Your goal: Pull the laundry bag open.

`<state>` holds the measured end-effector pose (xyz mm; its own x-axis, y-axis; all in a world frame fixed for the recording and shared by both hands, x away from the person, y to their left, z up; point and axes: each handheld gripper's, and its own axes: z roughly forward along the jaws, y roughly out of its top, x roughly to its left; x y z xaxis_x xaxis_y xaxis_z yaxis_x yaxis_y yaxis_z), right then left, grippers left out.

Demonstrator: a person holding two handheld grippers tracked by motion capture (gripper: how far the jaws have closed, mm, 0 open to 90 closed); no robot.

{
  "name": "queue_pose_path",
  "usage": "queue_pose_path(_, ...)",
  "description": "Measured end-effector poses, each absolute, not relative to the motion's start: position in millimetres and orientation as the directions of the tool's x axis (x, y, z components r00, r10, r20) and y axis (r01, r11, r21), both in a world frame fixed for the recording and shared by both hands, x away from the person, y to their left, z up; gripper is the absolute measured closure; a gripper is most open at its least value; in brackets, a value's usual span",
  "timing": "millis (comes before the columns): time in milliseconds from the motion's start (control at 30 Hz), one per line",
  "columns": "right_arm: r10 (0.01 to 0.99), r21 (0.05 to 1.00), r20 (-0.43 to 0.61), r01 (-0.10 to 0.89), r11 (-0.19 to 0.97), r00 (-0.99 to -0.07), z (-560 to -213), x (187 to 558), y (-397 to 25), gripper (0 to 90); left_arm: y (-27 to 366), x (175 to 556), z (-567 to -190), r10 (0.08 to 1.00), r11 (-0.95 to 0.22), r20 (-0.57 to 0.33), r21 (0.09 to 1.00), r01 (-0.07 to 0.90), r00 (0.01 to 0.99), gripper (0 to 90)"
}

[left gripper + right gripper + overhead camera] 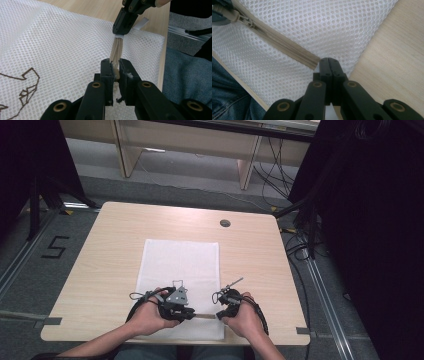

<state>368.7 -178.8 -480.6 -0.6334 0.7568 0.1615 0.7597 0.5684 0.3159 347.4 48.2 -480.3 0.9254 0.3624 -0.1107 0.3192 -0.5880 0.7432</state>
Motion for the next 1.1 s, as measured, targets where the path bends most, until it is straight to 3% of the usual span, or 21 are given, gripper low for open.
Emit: queue_pose_path(1100,0.757,0.314,0.16,0.76,0.569,-0.633,-480.5,369.1,-179.0,90.0,63.2,345.5,-477.2,0.373,-0.598,-0.1,0.734,0.322,0.922,81.5)
